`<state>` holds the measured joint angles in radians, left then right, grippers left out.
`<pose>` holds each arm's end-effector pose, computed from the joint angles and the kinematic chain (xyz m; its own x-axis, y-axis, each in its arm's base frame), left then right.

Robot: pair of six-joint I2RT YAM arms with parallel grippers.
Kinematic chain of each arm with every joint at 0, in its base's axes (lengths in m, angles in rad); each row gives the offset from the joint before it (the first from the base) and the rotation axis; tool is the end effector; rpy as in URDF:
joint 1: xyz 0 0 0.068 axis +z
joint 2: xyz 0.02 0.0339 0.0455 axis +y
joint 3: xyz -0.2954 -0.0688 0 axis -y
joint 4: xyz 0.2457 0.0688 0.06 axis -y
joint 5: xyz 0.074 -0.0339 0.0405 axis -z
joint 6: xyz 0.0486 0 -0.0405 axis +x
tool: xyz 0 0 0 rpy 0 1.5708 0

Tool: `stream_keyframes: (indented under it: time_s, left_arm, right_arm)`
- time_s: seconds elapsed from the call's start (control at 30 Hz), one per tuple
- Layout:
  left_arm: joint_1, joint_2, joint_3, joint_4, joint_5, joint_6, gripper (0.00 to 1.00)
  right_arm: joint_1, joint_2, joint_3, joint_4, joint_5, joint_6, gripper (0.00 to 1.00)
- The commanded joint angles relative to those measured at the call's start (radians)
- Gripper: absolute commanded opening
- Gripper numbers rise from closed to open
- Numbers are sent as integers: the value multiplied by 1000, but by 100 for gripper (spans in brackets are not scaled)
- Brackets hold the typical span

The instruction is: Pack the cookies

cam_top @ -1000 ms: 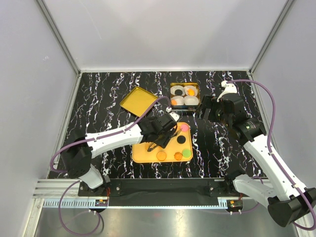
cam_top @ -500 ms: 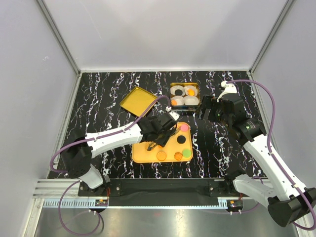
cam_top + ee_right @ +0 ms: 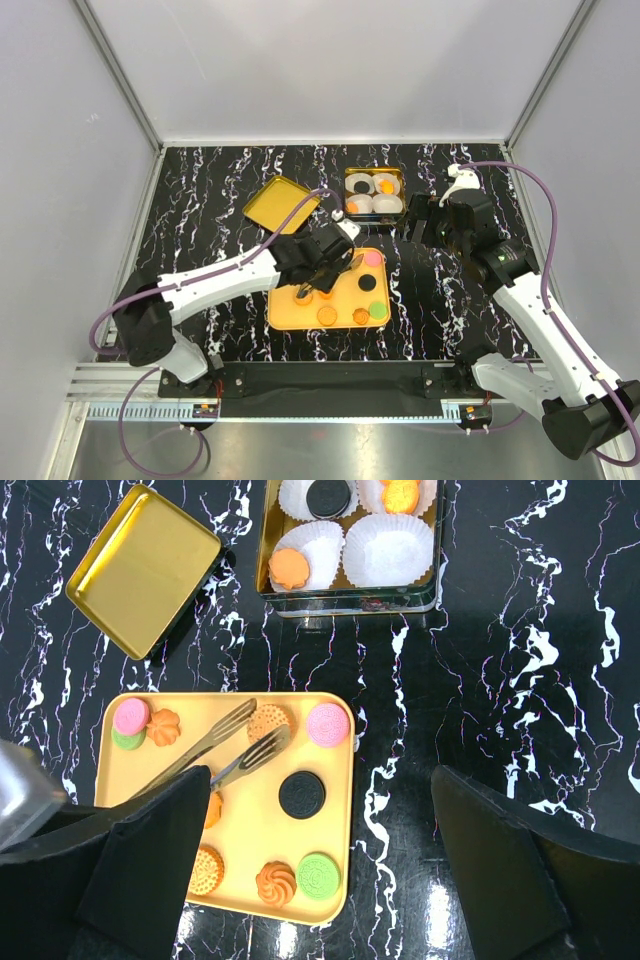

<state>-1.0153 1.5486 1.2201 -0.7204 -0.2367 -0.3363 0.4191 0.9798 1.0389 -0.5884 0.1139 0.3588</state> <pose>0.1815 -0.2708 0.2812 -0.6838 0.4933 -0.5377 0.5706 0.8208 0.0274 0.1874 0.0774 0.3715 -0.5424 0.1403 -0.8283 -0.1327 0.9593 0.2494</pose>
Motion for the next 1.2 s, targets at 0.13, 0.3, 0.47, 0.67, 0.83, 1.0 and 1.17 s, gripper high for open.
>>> stream_keyframes:
  time_s: [0.13, 0.3, 0.47, 0.67, 0.83, 1.0, 1.17]
  left_arm:
    - [4, -99, 42, -5, -30, 11, 40]
    - [7, -130, 67, -10, -24, 11, 40]
    - [41, -121, 142, 6, 8, 25, 41]
    - [104, 16, 340, 4, 30, 65, 41]
    - [136, 134, 490, 59, 33, 102, 41]
    - [159, 292, 616, 87, 53, 103, 41]
    - [165, 399, 682, 107, 57, 94, 41]
  right_arm:
    - [3, -13, 3, 29, 10, -14, 100]
    - [3, -13, 4, 30, 10, -14, 100]
    - [3, -13, 7, 27, 13, -12, 100]
    - [3, -18, 15, 22, 18, -11, 100]
    - [3, -15, 12, 22, 27, -7, 100]
    - [3, -16, 23, 15, 32, -7, 100]
    - [3, -32, 13, 15, 44, -7, 100]
